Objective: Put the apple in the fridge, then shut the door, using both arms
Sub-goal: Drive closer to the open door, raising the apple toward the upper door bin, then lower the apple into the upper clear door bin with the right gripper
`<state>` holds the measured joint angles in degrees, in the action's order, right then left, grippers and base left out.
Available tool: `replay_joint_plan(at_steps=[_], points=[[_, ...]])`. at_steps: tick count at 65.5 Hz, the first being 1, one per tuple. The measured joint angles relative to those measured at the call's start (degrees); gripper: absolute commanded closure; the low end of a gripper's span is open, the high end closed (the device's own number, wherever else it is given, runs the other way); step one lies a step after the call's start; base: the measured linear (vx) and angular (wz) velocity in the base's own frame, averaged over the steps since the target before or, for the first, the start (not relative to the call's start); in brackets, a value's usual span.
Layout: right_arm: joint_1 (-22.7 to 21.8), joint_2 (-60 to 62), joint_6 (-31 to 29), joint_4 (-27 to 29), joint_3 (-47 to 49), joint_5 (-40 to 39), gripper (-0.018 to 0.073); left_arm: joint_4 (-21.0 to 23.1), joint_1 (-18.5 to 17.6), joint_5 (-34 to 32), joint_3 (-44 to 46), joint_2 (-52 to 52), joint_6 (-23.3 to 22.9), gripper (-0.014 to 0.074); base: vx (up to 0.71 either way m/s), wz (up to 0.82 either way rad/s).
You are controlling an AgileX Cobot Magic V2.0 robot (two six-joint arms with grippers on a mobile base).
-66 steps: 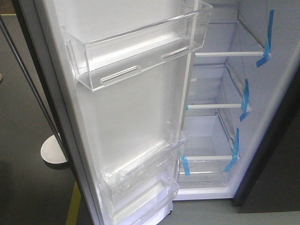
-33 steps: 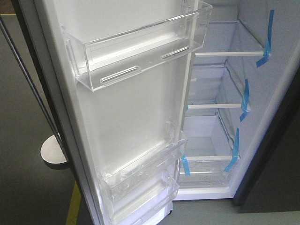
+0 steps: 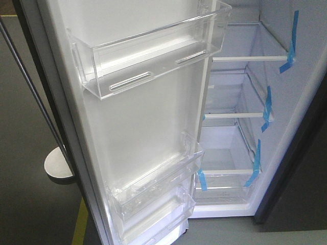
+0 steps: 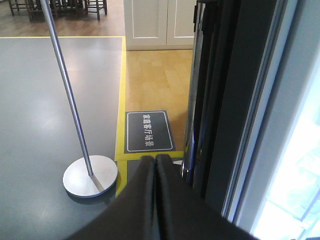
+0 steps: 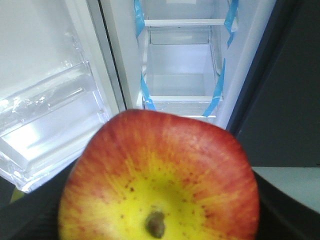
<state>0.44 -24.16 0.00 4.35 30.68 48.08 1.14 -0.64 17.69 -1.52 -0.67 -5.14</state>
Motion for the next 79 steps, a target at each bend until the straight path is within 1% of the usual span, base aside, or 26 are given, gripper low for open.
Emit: replay_joint_plan(at_steps=[5,8,19,25,36,40,45,53,59,67,72,79], points=[[0.0,-1.5,0.0,1.8,3.6,-0.8,0.0452,0.0,0.0,0.0,0.0,0.0,0.0,0.0602,0.0,0.0],[0.0,-3.1,-1.5,3.0,6.9,-1.4,0.0445,0.0,0.0,0.0,0.0,0.0,0.0,0.0602,0.0,0.0],[0.0,-15.4,-12.6,9.1,27.8,-1.1,0.0408,0.0,0.0,0.0,0.0,0.0,0.0,0.0602,0.0,0.0],[0.0,-23.9,-14.7,12.5,39.8,2.1,0.0384,0.0,0.0,0.0,0.0,0.0,0.0,0.0602,0.0,0.0],[0.0,-42.8,-19.4,20.3,61.1,12.2,0.0341,0.0,0.0,0.0,0.0,0.0,0.0,0.0602,0.0,0.0],[0.0,-49.4,-21.2,22.8,67.4,15.4,0.033,0.0,0.0,0.0,0.0,0.0,0.0,0.0602,0.0,0.0],[0.0,-56.7,-22.3,26.1,76.3,18.2,0.0326,0.0,0.0,0.0,0.0,0.0,0.0,0.0602,0.0,0.0],[0.5,-65.9,-22.8,29.8,86.8,19.9,0.0322,0.0,0.0,0.0,0.0,0.0,0.0,0.0602,0.0,0.0],[2.6,-70.4,-23.4,30.2,92.4,19.9,0.0312,0.0,0.0,0.0,0.0,0.0,0.0,0.0602,0.0,0.0],[8.3,-74.5,-25.8,29.6,97.5,19.5,0.0311,0.0,0.0,0.0,0.0,0.0,0.0,0.0602,0.0,0.0],[11.9,-76.8,-25.9,28.3,99.0,18.4,0.0311,0.0,0.0,0.0,0.0,0.0,0.0,0.0602,0.0,0.0],[15.5,-79.5,-25.5,26.1,99.5,16.9,0.0305,0.0,0.0,0.0,0.0,0.0,0.0,0.0602,0.0,0.0]])
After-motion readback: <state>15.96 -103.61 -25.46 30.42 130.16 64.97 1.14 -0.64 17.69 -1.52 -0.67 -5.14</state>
